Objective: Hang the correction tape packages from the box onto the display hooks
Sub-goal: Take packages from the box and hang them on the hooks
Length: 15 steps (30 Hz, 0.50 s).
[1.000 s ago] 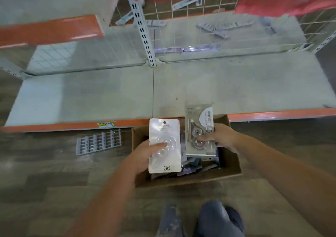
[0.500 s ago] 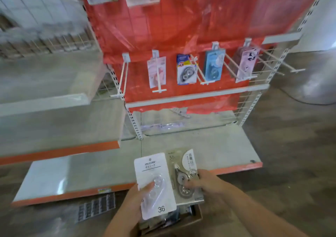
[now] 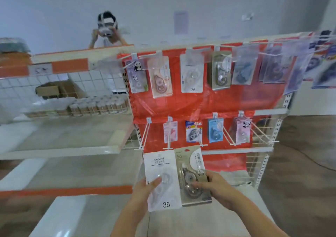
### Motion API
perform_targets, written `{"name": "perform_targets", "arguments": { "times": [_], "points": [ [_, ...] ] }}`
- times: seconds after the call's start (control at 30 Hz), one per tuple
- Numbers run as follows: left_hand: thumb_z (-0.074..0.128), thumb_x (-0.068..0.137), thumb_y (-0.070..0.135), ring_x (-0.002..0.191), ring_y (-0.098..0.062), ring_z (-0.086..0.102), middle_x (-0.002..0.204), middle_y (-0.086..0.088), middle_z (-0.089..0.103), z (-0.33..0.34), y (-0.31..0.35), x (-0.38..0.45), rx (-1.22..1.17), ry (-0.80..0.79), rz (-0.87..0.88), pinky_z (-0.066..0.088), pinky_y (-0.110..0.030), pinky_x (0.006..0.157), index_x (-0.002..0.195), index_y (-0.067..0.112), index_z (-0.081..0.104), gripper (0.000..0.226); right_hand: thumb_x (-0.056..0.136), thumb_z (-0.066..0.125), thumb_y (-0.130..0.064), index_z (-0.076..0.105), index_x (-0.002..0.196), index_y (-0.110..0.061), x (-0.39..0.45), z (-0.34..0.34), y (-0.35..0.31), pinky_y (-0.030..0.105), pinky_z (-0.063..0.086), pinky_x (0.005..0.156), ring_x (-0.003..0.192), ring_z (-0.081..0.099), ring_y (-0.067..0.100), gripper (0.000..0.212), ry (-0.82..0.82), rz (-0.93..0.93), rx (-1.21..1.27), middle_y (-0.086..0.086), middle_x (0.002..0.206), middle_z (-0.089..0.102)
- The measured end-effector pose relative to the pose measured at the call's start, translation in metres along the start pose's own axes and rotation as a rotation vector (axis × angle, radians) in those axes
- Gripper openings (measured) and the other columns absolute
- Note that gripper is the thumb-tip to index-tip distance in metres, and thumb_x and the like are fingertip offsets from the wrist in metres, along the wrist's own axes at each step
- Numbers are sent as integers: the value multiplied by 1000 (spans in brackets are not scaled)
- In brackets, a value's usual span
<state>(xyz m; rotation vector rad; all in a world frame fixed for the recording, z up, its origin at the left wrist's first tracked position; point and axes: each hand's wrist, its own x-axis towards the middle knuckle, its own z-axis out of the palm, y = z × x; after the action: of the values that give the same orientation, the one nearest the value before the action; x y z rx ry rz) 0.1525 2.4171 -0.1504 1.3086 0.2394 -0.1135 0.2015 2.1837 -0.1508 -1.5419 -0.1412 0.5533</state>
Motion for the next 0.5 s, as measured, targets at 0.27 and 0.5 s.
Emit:
{"name": "perform_targets", "arguments": {
  "times": [0.27,0.5],
  "points": [
    [72,81,12,93,-30,70,104,-12,73,-4,72,28,38,92,173,54,-44,82,113,8,64,34,78,71,-4,65,102,-4,37,9,-69,28,54,66,86,71,24,24,46,-173,86,11,97,74],
    [70,76,19,96,-27,70,104,-3,73,0,112,69,52,2,253,52,-49,89,106,20,67,31,52,88,-27,64,87,-5,65,-2,-100,35,57,67,80,71,28,48,169,-257,243,16,92,73]
  ]
}}
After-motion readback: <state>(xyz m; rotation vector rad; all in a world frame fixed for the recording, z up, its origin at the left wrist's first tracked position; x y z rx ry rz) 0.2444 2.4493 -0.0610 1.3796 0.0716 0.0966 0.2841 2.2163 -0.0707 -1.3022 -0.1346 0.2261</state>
